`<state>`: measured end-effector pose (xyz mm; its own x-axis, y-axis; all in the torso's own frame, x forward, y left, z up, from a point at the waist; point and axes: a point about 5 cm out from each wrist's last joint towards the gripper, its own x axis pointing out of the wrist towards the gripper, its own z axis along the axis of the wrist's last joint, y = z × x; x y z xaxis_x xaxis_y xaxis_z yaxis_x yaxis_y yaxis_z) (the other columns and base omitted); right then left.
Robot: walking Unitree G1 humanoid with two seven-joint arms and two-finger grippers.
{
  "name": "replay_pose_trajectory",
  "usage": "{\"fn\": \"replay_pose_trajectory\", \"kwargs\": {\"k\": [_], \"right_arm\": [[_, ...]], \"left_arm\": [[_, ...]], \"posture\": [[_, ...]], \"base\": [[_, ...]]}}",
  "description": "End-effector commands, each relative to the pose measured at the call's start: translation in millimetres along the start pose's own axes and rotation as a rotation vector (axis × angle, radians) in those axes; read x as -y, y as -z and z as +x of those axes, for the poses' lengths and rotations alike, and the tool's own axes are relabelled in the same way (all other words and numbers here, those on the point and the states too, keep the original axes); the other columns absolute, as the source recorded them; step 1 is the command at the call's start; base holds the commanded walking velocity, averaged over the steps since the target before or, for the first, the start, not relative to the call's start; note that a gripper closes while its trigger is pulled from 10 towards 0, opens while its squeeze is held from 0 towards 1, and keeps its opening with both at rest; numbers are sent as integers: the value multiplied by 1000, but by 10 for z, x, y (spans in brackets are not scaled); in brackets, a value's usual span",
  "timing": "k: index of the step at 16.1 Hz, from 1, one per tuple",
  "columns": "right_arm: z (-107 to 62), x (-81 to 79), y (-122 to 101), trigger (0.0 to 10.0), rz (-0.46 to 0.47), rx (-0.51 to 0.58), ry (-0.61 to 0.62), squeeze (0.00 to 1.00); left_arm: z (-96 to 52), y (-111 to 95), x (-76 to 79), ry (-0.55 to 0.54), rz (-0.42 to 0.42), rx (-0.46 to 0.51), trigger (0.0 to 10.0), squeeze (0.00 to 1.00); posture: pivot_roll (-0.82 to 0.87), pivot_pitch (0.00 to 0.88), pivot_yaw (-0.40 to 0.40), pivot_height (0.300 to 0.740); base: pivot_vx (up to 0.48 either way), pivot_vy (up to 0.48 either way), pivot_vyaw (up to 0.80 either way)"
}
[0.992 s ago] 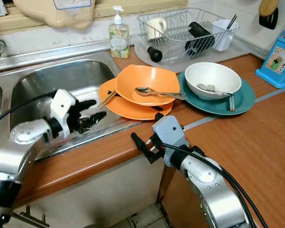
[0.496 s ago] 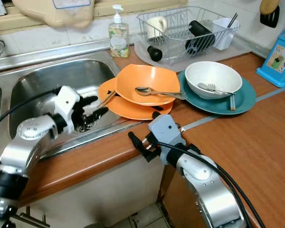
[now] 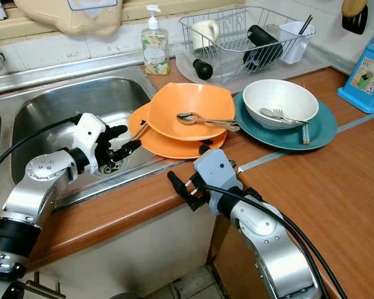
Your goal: Kitchen organization
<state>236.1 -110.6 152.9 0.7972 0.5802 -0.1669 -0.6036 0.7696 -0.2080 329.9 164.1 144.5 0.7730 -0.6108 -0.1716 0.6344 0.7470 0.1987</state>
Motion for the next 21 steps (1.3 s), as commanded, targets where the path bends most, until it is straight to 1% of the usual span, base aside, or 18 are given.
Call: {"fn": "replay_pose_trajectory", "kwargs": {"k": [1,3,4,5,6,7,8,9,21], "right_arm": [[16,-7,10,10000,-4,-7,2,0],[11,-8,12,10000,-3,-9,3,0],[8,-5,15,10000,-4,-10,4,0],[6,0,17,10000,-5,-11,7,0],[6,2,17,10000,-5,-11,8,0],[6,6,18,10000,-6,-11,9,0],[8,11,17,10000,-7,-11,9,0],[9,16,18,10000,-9,-11,8,0],[17,27,6,10000,-20,-7,5,0]], "left_arm": [[9,-24,-44,-19,1,4,10000,0],[13,-36,-49,-17,20,5,10000,0],[16,-45,-50,-15,29,10,9020,0],[19,-65,-50,-13,35,17,7725,0],[21,-72,-51,-13,39,19,5373,0],[25,-78,-53,-12,42,21,4706,0],[28,-77,-54,-10,45,19,1647,0],[25,-65,-50,-5,47,14,0,0],[20,-79,-51,-12,28,29,0,0]], "posture": [[-38,0,80,740],[-39,0,81,740],[-39,0,81,740],[-39,0,80,740],[-39,0,80,740],[-39,0,79,740],[-39,0,78,740],[-41,0,78,740],[-42,0,70,740]], "base": [[0,0,0],[0,0,0],[0,0,0],[0,0,0],[0,0,0],[0,0,0],[0,0,0],[0,0,0],[0,0,0]]}}
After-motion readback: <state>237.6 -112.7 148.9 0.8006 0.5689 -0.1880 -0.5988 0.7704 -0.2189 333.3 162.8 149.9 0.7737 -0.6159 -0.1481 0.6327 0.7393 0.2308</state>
